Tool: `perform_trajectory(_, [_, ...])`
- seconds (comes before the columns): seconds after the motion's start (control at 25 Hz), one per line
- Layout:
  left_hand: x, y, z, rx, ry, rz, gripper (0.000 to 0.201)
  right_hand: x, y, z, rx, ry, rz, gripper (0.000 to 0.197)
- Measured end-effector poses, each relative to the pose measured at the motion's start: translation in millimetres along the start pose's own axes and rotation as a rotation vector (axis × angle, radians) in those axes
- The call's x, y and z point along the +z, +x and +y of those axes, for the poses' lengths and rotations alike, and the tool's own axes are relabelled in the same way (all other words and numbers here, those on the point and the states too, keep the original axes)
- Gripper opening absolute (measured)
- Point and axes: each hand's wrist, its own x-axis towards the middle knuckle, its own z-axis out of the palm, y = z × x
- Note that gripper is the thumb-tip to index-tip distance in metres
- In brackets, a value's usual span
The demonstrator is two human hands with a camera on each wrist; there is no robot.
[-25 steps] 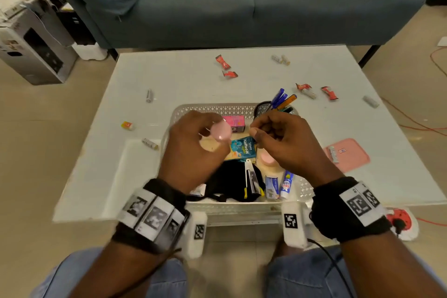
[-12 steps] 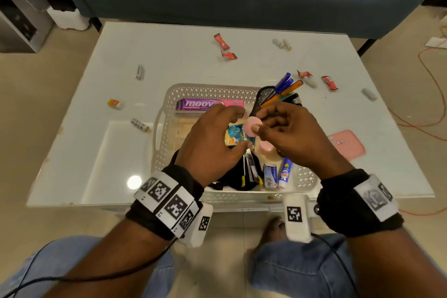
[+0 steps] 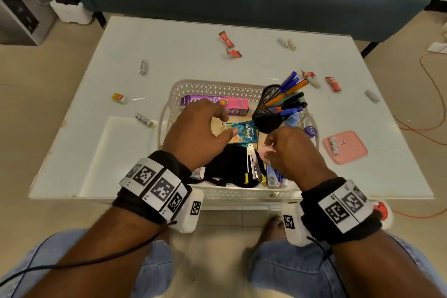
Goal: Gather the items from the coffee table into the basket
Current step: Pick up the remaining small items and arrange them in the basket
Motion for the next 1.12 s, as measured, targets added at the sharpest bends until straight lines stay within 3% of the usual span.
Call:
perform_trajectory(0.24, [-4.0, 1.9, -7.4, -0.005, -0.024, 0.054, 0.023, 1.8, 2.3, -2.0, 0.060, -0.094, -0.046, 0.025])
perform_trajectory(0.48, [-12.6, 3.9, -12.2, -0.030, 0.014, 0.064, 0.025, 1.8, 1.1, -2.2, 0.133, -0.045, 0.058, 0.017])
perform_trajectory(0.64, [-32.7, 4.8, -10.6, -0.054, 0.032, 0.088, 0.024, -0.8, 1.6, -8.7, 0.043, 0.048, 0.128, 0.002])
perform_trajectory(0.72, [-53.4, 7.0, -16.6, -0.094, 0.003, 0.126, 0.022, -1.8, 1.0, -15.3, -0.054, 0.103, 0.165, 0.008])
perform_trajectory(0.84, [-90.6, 11.0, -40.5, -0.268, -0.009, 0.171, 0.008, -3.3, 1.6, -24.6, -0.162, 0.177, 0.144, 0.013])
perform_trajectory(0.96, [-115.1, 22.7, -69.0, -0.399, 0.094, 0.017, 0.020, -7.0, 3.2, -22.8, -0.192, 0.273, 0.164, 0.014])
perform_trajectory(1.12, [-114.8, 39.8, -99.7, -0.405, 0.435, -0.215, 0.030, -8.8, 6.0, -18.2, -0.223, 0.315, 0.163, 0.015])
